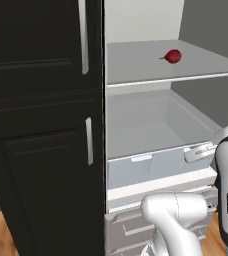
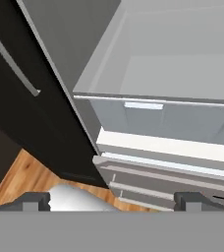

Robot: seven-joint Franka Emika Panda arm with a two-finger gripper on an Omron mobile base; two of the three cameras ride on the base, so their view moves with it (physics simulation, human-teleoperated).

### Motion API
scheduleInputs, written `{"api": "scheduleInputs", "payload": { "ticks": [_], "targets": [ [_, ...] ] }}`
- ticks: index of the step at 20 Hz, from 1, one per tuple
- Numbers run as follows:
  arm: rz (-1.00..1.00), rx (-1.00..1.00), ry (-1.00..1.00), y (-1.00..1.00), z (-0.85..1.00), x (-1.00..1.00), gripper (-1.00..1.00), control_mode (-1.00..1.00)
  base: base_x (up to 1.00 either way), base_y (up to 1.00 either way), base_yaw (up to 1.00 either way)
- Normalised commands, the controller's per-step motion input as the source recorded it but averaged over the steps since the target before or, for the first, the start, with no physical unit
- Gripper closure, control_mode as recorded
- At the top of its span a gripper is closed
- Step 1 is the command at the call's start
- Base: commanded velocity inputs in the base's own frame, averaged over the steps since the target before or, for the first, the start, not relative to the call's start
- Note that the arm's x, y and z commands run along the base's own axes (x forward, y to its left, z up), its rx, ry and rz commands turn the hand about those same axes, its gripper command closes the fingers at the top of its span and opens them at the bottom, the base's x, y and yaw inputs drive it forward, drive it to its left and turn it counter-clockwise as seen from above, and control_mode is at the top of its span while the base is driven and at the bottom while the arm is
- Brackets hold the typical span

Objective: Pick the pear and banana from the fridge and place them inside the tupperware on the counter.

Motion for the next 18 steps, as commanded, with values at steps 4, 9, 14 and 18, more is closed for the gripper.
{"api": "scheduleInputs", "payload": {
  "ticks": [4, 9, 14, 18],
  "targets": [
    [0.0, 0.0, 0.0, 0.0, 0.0, 0.0, -1.0, 1.0, 0.65, -0.02, 0.01],
    [0.01, -0.02, 0.07, -0.02, 0.24, 0.25, -1.0, -1.0, 0.24, -0.02, 0.01],
    [0.05, -0.38, -0.26, 0.0, 0.82, 0.4, -1.0, -1.0, 0.0, 0.0, 0.0],
    [0.0, -0.34, -0.19, -0.1, 0.85, 0.29, -1.0, -1.0, 0.0, 0.0, 0.0]
  ]
}}
